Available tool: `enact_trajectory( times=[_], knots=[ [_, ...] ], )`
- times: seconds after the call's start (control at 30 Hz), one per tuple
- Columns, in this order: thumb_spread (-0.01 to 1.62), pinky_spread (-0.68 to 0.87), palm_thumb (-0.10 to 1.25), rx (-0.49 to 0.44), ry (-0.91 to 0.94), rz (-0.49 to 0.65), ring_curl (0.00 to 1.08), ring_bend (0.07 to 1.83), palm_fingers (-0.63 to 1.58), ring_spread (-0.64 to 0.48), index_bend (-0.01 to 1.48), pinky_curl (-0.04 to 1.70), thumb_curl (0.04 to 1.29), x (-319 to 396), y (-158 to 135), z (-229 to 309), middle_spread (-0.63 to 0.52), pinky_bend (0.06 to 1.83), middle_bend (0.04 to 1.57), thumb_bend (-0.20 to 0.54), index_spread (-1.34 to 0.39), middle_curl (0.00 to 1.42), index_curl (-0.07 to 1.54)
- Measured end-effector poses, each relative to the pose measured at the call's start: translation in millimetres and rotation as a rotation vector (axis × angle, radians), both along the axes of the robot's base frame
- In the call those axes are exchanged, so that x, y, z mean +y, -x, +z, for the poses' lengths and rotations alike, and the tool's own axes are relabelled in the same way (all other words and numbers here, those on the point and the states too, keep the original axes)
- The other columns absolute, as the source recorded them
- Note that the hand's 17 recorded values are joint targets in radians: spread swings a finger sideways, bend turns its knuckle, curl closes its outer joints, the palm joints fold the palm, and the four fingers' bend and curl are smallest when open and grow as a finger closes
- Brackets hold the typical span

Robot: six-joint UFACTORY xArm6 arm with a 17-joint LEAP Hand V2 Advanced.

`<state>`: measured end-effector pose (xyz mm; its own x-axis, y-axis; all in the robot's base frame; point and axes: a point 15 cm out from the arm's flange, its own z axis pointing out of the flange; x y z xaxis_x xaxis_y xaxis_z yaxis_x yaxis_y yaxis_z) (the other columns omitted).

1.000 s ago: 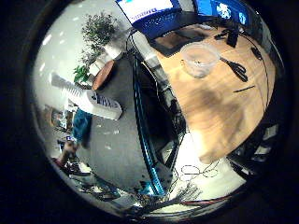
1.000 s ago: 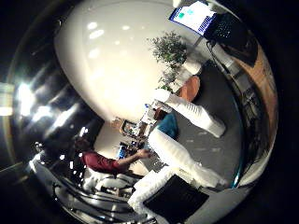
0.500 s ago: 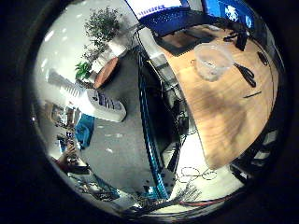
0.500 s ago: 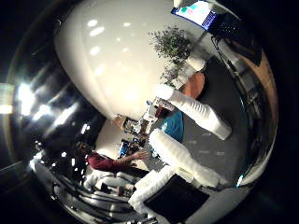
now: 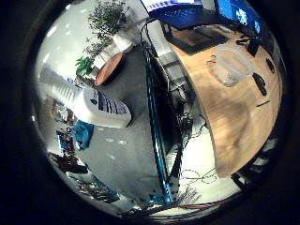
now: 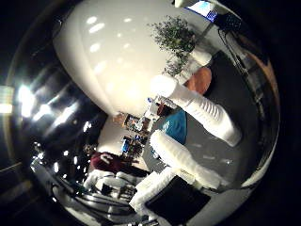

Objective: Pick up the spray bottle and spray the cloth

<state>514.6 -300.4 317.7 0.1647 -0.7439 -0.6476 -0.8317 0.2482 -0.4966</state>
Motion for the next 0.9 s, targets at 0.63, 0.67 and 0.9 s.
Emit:
enact_trajectory(
  times=[0.63,0.67,0.9],
  knots=[
    [1.10,0.35,0.56,-0.060,-0.159,0.105,0.27,0.42,0.26,0.05,0.14,0.32,0.30,80,-60,-22,0.01,0.41,0.28,-0.021,-0.30,0.37,0.24],
    [1.09,0.35,0.57,-0.056,-0.169,0.120,0.26,0.43,0.26,0.04,0.15,0.32,0.30,86,-60,-23,0.02,0.42,0.28,-0.022,-0.30,0.37,0.24],
    [1.08,0.21,0.67,-0.063,-0.230,0.156,0.28,0.61,0.54,-0.04,0.17,0.30,0.33,106,-63,-20,-0.01,0.47,0.39,-0.012,-0.30,0.39,0.26]
  ],
)
